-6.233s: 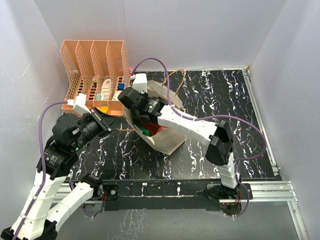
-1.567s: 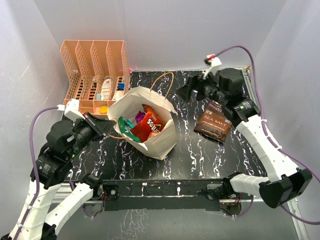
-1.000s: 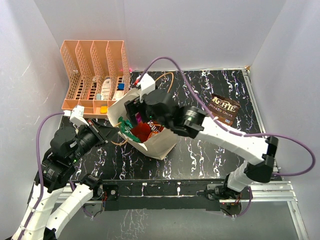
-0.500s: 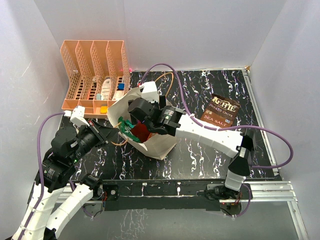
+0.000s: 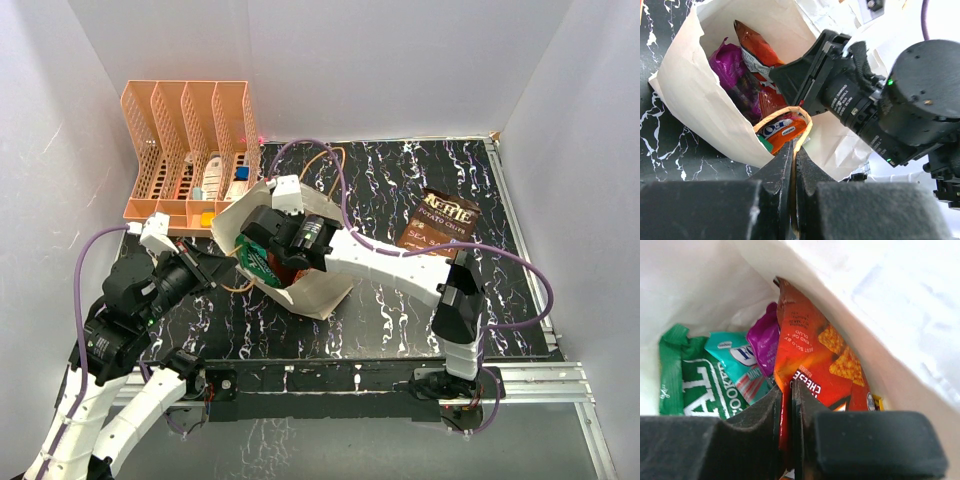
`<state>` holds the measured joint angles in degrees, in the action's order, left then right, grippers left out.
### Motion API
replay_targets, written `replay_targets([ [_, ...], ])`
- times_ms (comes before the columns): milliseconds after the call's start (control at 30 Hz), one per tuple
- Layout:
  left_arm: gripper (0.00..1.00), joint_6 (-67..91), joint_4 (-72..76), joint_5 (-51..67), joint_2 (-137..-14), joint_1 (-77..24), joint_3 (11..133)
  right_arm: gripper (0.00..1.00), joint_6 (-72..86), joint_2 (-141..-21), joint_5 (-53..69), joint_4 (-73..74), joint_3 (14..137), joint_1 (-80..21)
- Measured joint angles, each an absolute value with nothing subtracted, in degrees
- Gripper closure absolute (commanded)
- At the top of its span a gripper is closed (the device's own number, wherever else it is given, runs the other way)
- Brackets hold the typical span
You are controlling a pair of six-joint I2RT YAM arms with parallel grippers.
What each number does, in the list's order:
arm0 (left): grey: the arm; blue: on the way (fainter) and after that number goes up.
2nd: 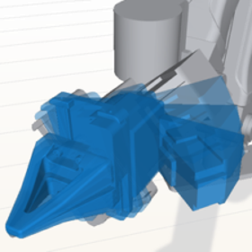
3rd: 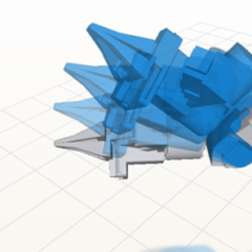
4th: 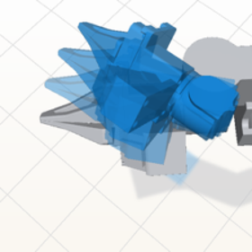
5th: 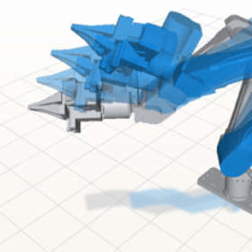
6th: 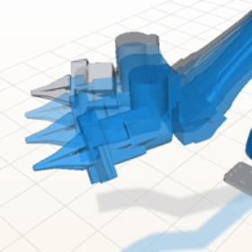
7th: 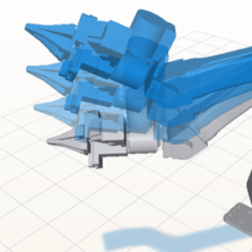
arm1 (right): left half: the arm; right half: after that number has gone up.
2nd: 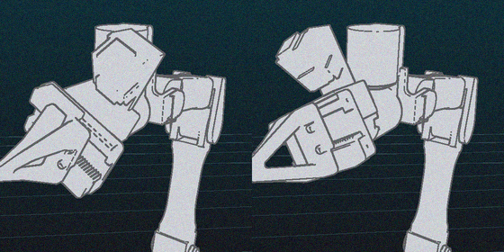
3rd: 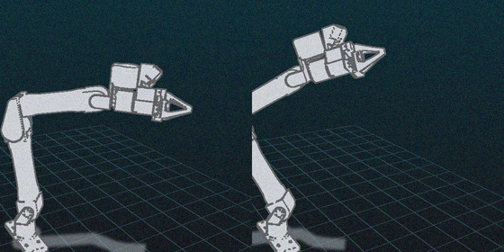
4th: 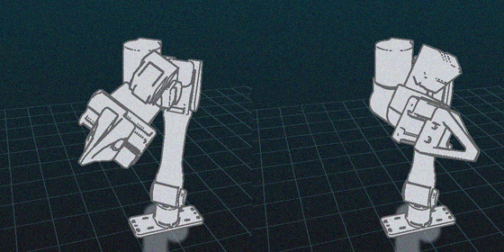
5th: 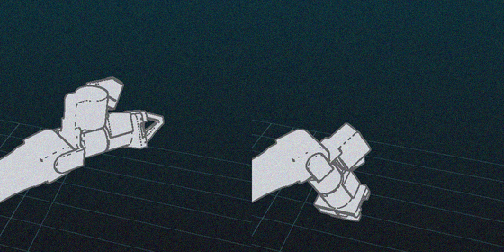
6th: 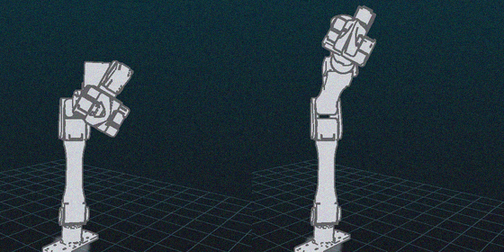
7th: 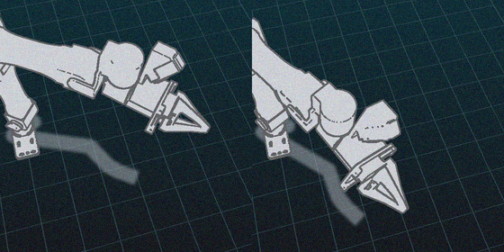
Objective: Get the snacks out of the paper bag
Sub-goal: Take out the snack from the paper bag.
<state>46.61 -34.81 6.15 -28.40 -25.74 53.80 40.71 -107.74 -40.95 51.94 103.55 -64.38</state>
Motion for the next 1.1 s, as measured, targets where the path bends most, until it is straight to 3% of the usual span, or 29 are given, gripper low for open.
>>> replay_targets([
  [267, 1.0, 46.63, -34.89, 6.2, -28.4, -25.74, 53.82, 0.93, 32.34, -104.62, -40.21, 44.03, 104.42, -64.38],
  [600, 1.0, 46.61, -34.74, 6.24, -28.95, -25.74, 54.81, 0.93, 25.34, -92.64, -35.9, 26.24, 100.49, -64.4],
  [1100, 1.0, 46.63, -34.76, 6.22, -29.76, -25.74, 54.83, 0.93, 16.34, -86.98, -31.88, 16.4, 97.54, -64.45],
])
